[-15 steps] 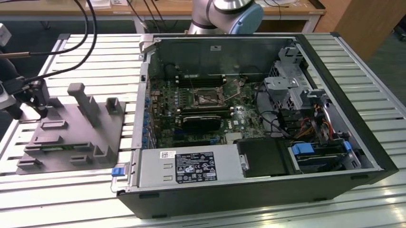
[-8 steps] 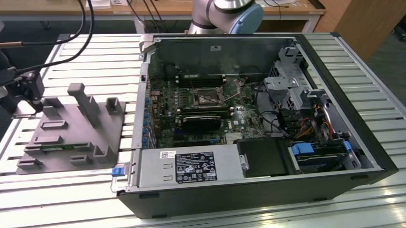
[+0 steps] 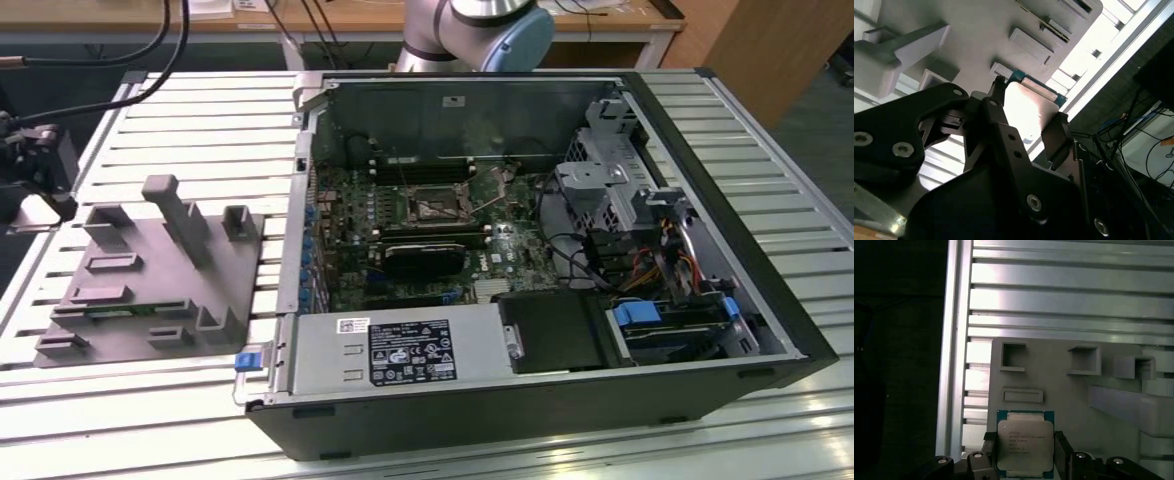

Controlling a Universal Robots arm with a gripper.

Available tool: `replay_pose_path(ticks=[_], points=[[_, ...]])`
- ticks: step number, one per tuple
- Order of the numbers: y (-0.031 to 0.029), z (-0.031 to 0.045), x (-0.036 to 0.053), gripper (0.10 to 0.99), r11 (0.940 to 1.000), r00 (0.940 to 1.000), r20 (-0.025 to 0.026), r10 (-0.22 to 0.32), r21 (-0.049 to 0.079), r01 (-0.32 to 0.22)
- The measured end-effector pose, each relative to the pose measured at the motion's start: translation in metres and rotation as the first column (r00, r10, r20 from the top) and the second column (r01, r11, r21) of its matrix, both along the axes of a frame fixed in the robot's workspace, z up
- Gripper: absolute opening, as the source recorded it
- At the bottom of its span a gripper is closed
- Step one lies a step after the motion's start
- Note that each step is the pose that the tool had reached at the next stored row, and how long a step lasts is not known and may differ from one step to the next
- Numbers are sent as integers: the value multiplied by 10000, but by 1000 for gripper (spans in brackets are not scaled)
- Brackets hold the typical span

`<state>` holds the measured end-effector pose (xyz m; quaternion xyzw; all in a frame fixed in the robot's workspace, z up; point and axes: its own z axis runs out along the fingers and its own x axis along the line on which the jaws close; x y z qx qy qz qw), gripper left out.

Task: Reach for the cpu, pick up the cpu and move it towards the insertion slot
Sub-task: 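Pick up the cpu and move it towards the insertion slot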

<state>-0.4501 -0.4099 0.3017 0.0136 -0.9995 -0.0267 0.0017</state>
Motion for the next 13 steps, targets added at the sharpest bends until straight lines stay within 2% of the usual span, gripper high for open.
replay_pose_path(ticks=[13], points=[[0, 367, 0, 541, 10000, 10000, 17, 0, 0, 0]])
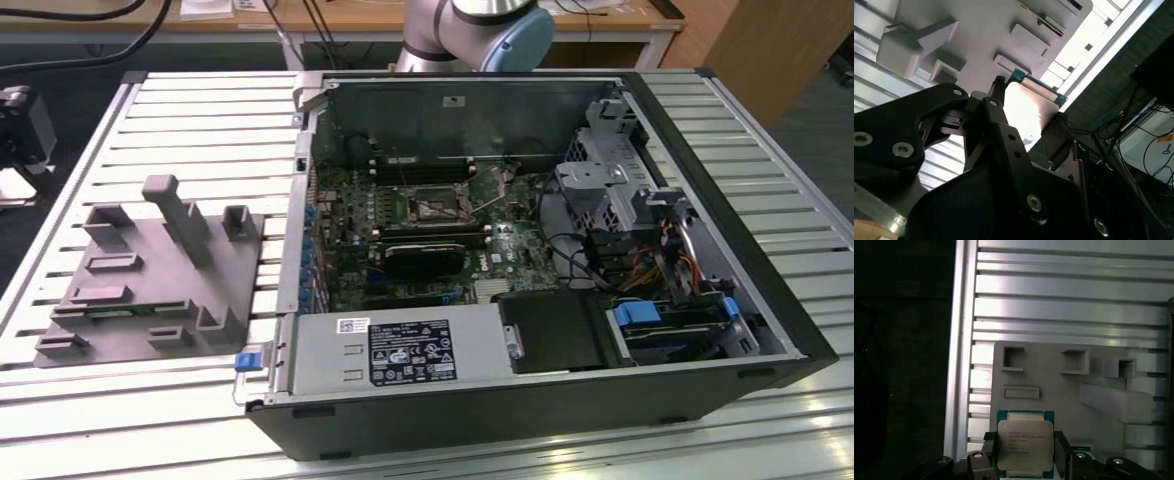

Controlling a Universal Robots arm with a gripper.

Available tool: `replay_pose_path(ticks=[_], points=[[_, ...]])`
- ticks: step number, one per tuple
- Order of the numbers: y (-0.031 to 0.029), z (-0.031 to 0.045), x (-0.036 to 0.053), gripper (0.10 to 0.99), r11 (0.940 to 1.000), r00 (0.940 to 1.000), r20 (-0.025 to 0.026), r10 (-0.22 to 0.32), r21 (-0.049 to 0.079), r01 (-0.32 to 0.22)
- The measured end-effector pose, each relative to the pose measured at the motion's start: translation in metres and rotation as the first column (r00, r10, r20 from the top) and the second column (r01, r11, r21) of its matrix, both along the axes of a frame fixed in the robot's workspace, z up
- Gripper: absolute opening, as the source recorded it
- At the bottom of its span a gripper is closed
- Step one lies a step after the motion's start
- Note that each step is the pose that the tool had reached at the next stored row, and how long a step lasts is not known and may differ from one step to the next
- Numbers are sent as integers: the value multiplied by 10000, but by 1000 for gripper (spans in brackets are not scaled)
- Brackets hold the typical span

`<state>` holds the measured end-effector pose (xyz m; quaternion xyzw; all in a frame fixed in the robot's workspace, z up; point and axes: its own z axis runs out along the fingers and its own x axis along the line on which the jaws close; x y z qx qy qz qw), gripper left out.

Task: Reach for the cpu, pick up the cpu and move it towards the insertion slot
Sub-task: 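Pick up the cpu and move it towards the insertion slot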

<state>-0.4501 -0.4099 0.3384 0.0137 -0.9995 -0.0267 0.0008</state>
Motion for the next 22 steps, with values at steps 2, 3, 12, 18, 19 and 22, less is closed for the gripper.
replay_pose_path(ticks=[2, 3, 12, 18, 19, 22], points=[[0, 55, 0, 541, 10000, 10000, 1, 0, 1, 0], [0, 81, 0, 541, 10000, 10000, 1, 0, 0, 0], [0, 346, 0, 541, 10000, 10000, 8, 0, 0, 0], [0, 489, 0, 541, 10000, 10000, 12, 0, 0, 0], [0, 498, 0, 541, 10000, 10000, 13, 0, 0, 0], [0, 499, 0, 541, 10000, 10000, 15, 0, 1, 0]])
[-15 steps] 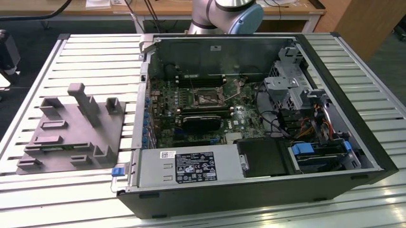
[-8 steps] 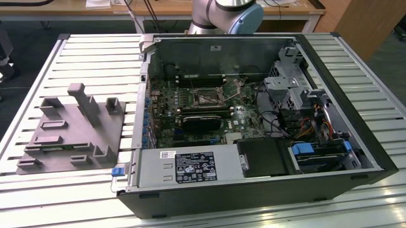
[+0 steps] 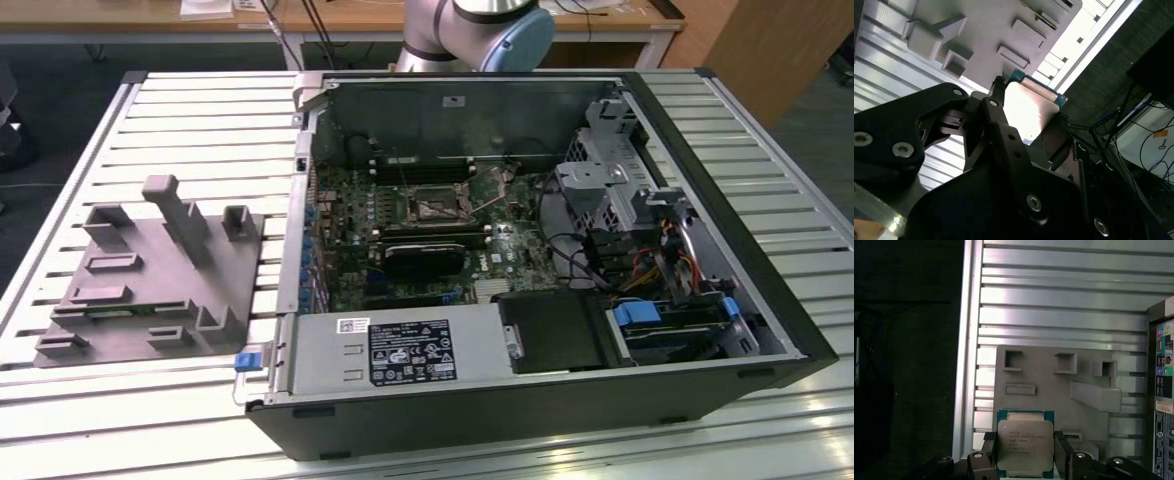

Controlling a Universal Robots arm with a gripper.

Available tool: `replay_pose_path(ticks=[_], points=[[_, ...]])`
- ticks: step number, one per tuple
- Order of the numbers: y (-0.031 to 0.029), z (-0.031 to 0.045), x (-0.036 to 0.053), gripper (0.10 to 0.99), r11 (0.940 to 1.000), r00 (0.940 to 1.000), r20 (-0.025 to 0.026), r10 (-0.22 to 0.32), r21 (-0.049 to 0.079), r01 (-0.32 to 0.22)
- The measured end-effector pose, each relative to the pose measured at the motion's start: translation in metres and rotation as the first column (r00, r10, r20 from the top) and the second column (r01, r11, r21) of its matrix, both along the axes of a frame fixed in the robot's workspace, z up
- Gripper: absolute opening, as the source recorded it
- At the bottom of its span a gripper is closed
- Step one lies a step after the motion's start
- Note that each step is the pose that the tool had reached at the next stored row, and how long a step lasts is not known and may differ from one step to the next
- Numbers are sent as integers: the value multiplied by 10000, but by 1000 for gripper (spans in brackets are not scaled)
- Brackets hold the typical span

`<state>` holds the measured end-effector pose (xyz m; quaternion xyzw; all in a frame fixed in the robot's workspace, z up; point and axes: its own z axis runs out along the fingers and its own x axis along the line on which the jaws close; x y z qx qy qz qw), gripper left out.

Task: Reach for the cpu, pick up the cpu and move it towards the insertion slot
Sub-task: 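Pick up the cpu and move it towards the insertion slot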

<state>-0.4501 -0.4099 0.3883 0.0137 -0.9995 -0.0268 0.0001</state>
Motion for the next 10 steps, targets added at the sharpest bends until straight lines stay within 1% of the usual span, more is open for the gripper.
replay_pose_path(ticks=[4, 10], points=[[1, 4, 10, 541, 10000, 10000, -5, -1, -2, 1], [0, 3, 88, 541, 10000, 10000, -3, 0, -1, 0]])
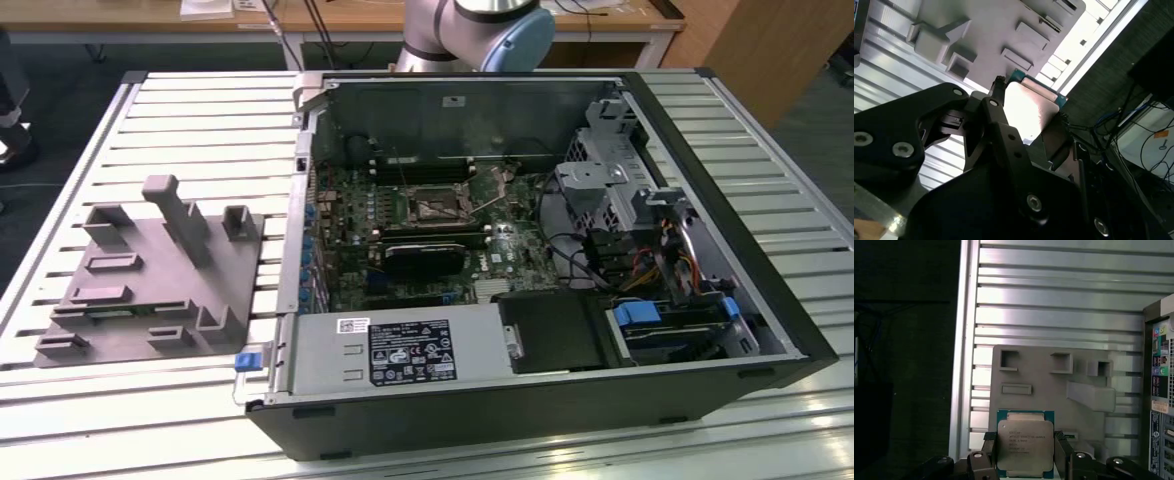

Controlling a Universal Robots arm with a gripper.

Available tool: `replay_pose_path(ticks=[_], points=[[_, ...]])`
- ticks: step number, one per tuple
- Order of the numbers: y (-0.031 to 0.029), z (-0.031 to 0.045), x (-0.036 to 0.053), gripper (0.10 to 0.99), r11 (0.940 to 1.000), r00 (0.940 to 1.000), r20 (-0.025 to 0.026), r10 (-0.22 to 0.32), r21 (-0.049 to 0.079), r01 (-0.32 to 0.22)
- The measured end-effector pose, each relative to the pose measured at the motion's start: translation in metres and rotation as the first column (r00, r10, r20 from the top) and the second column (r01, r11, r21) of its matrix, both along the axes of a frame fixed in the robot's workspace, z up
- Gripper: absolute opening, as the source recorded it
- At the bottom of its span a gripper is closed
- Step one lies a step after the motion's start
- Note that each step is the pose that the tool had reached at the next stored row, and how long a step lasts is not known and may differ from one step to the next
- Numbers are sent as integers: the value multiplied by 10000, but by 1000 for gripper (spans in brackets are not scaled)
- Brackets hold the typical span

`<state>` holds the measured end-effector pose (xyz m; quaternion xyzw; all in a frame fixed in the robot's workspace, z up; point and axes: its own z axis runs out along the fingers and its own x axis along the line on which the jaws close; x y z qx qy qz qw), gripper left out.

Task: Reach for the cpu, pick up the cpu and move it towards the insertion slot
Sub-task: 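Pick up the cpu and move it towards the insertion slot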

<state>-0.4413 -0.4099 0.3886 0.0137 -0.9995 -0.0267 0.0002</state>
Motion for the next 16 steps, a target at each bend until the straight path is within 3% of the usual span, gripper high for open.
replay_pose_path(ticks=[16], points=[[0, 0, 309, 541, 10000, 10000, 0, 0, 0, 0]])
